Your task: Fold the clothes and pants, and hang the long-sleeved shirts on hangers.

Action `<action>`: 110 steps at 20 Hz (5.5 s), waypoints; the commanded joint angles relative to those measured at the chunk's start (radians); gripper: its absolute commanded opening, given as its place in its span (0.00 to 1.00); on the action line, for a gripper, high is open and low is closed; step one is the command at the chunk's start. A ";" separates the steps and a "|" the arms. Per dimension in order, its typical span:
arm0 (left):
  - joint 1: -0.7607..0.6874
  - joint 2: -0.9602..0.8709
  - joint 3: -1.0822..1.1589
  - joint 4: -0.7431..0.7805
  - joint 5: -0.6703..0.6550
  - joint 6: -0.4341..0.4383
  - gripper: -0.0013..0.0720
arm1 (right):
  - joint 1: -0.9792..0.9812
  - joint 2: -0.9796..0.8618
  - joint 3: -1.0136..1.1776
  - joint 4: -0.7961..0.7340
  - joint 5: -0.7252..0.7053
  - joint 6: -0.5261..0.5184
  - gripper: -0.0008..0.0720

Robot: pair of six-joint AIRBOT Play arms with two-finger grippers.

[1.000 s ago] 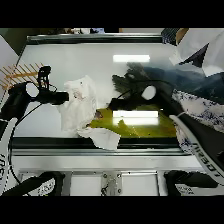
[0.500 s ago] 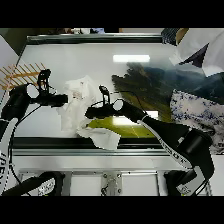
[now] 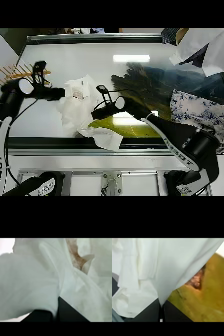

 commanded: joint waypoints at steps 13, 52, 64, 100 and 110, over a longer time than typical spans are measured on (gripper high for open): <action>-0.412 0.542 0.581 0.002 0.018 -0.016 0.04 | -0.536 0.821 0.399 -0.574 0.230 0.309 0.04; -0.039 -0.573 0.230 -0.316 -0.196 0.021 0.04 | -0.845 0.877 -0.846 -0.504 0.422 0.566 0.98; -0.013 -0.565 0.231 -0.314 -0.234 0.046 0.04 | -0.563 0.614 -0.941 -0.115 -0.085 0.576 0.98; -0.016 -0.261 -0.100 -0.088 0.001 0.200 0.87 | -0.623 0.584 -0.277 -0.475 0.477 0.306 0.71; -0.111 -0.508 0.139 -0.087 -0.029 0.229 0.87 | -0.574 0.712 -0.832 -0.257 0.322 0.472 0.71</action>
